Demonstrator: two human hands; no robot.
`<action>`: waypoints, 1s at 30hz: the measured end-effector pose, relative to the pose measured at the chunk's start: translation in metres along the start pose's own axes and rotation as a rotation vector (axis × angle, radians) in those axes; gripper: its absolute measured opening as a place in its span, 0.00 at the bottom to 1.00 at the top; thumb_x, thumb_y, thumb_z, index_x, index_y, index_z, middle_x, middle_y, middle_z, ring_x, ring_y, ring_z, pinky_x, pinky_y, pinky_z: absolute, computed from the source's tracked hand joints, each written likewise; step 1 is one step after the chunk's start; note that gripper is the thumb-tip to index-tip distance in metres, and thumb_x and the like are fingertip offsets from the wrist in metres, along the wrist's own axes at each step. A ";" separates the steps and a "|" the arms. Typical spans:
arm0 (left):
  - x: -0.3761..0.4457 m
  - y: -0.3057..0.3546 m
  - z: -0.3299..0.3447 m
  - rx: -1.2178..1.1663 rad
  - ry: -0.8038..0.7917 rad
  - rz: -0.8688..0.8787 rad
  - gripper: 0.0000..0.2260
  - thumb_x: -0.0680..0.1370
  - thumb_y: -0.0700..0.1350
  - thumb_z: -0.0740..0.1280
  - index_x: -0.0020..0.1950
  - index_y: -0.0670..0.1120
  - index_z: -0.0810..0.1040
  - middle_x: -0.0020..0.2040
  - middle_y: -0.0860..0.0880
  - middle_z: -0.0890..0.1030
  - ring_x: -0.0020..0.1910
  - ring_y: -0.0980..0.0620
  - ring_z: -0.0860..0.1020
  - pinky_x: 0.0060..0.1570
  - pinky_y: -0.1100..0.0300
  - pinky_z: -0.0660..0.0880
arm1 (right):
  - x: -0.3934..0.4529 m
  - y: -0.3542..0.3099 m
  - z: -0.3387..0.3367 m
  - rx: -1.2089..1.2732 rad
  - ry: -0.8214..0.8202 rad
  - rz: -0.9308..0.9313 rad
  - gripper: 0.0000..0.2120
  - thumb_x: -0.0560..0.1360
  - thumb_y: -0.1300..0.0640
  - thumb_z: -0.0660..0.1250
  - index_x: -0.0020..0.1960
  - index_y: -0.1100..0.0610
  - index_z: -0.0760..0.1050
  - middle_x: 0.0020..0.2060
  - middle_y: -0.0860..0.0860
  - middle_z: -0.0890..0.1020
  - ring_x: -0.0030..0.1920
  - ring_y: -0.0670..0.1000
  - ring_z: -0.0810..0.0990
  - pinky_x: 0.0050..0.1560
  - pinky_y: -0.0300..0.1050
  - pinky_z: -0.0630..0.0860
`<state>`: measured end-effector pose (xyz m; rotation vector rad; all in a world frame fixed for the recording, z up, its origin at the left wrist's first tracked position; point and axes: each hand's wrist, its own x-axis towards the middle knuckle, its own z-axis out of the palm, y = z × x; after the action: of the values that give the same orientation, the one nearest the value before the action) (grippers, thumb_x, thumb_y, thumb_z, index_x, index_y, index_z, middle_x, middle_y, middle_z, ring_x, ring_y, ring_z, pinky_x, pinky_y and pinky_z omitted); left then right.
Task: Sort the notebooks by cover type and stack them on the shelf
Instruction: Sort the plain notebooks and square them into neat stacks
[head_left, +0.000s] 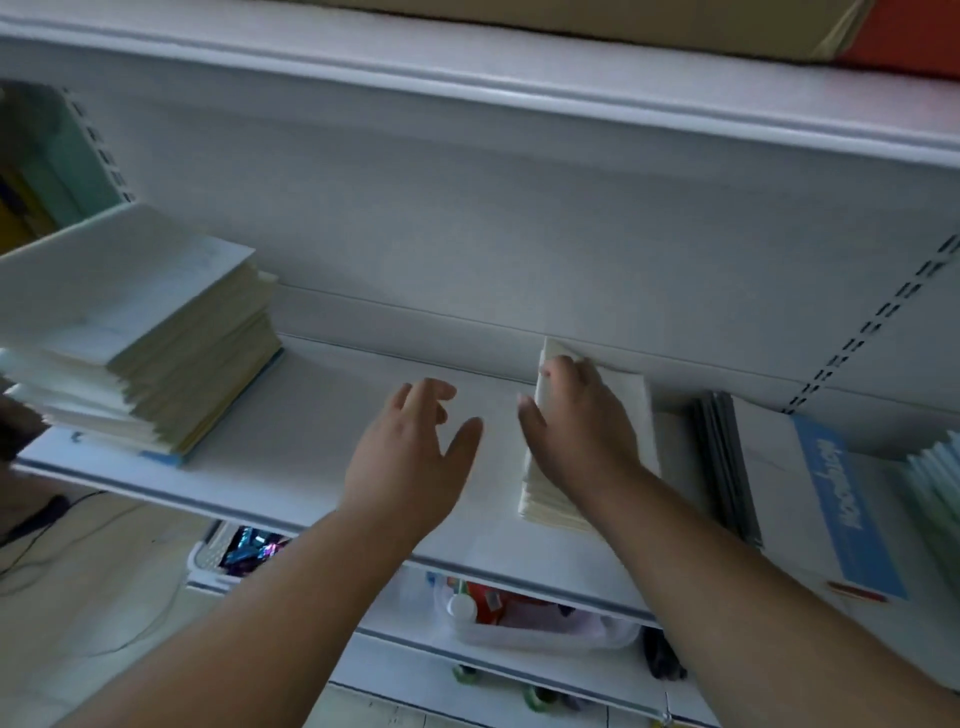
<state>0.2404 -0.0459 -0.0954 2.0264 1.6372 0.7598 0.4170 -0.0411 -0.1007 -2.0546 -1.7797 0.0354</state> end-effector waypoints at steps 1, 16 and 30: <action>-0.004 -0.013 -0.019 -0.001 0.058 0.003 0.19 0.79 0.59 0.63 0.67 0.54 0.71 0.56 0.56 0.75 0.46 0.56 0.75 0.45 0.61 0.70 | -0.002 -0.022 0.002 0.069 -0.002 -0.040 0.20 0.79 0.46 0.62 0.65 0.57 0.70 0.59 0.58 0.75 0.55 0.60 0.77 0.50 0.51 0.76; -0.022 -0.232 -0.266 -0.145 0.495 0.021 0.10 0.79 0.50 0.66 0.60 0.55 0.73 0.47 0.59 0.76 0.44 0.60 0.74 0.41 0.60 0.72 | 0.027 -0.324 0.088 0.342 -0.061 -0.094 0.21 0.77 0.35 0.60 0.46 0.53 0.71 0.39 0.48 0.76 0.41 0.52 0.76 0.40 0.46 0.71; 0.001 -0.280 -0.308 -0.325 0.229 -0.189 0.13 0.79 0.58 0.64 0.61 0.56 0.70 0.47 0.58 0.78 0.36 0.65 0.77 0.35 0.61 0.71 | 0.029 -0.356 0.086 0.566 0.088 0.317 0.08 0.79 0.50 0.64 0.47 0.55 0.73 0.44 0.54 0.82 0.42 0.57 0.79 0.40 0.48 0.72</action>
<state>-0.1678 0.0111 -0.0381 1.5834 1.6694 1.1373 0.0631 0.0445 -0.0558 -1.8503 -1.1930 0.4760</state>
